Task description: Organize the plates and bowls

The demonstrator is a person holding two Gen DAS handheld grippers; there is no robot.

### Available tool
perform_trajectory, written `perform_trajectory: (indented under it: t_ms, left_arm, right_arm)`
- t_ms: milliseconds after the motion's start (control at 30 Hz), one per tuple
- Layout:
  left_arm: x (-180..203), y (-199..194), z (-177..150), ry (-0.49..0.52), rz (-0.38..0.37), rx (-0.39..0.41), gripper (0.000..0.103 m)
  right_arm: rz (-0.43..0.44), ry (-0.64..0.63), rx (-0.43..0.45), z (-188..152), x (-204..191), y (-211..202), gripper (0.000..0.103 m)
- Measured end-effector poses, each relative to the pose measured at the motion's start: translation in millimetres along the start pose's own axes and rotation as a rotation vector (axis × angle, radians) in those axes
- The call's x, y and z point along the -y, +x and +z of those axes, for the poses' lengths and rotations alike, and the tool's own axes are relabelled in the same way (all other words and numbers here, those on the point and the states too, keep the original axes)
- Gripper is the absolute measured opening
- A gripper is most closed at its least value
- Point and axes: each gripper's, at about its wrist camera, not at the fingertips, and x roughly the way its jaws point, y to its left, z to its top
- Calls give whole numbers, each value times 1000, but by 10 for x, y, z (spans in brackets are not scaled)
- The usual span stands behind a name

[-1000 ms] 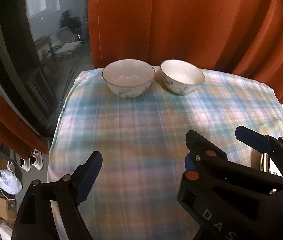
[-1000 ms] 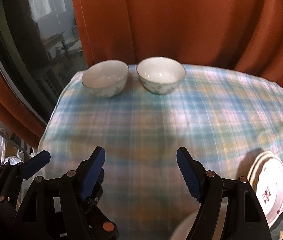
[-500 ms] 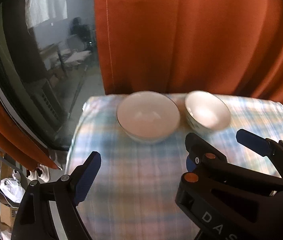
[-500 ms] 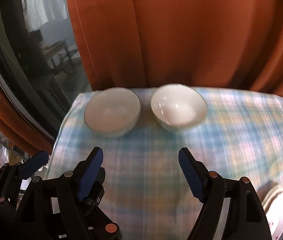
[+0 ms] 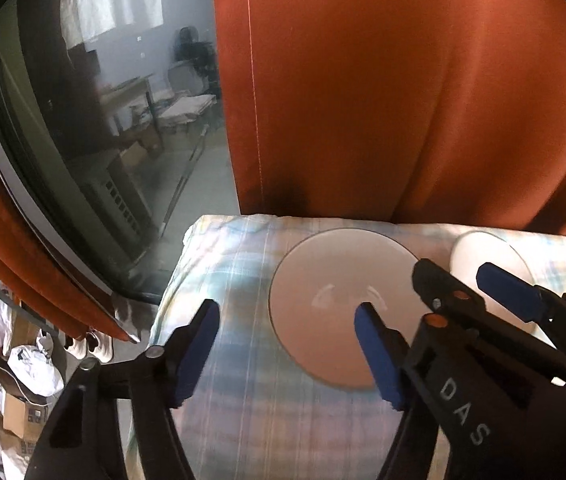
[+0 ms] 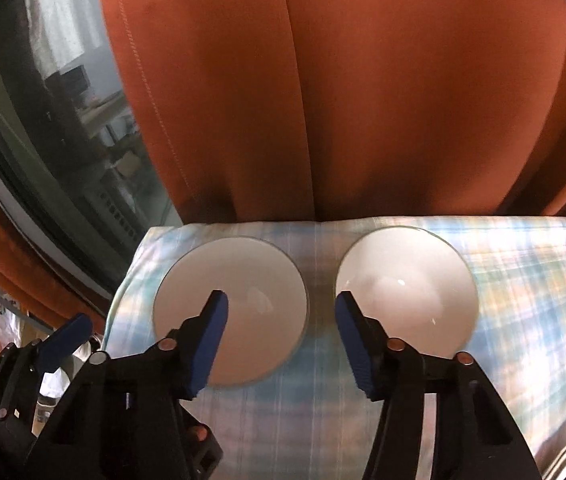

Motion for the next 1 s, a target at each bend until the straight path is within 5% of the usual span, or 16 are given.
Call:
perform_trajectory:
  t_ms: [333, 500, 1000]
  left_arm:
    - [34, 402, 48, 20, 34, -44, 47]
    - [44, 536, 68, 1, 22, -70, 38]
    - [33, 591, 75, -26, -11, -96, 32]
  right_arm:
    - [-2, 29, -56, 102, 58, 534, 41]
    - [-15, 16, -78, 113, 70, 698, 25]
    - [18, 20, -115, 114, 94, 755, 25]
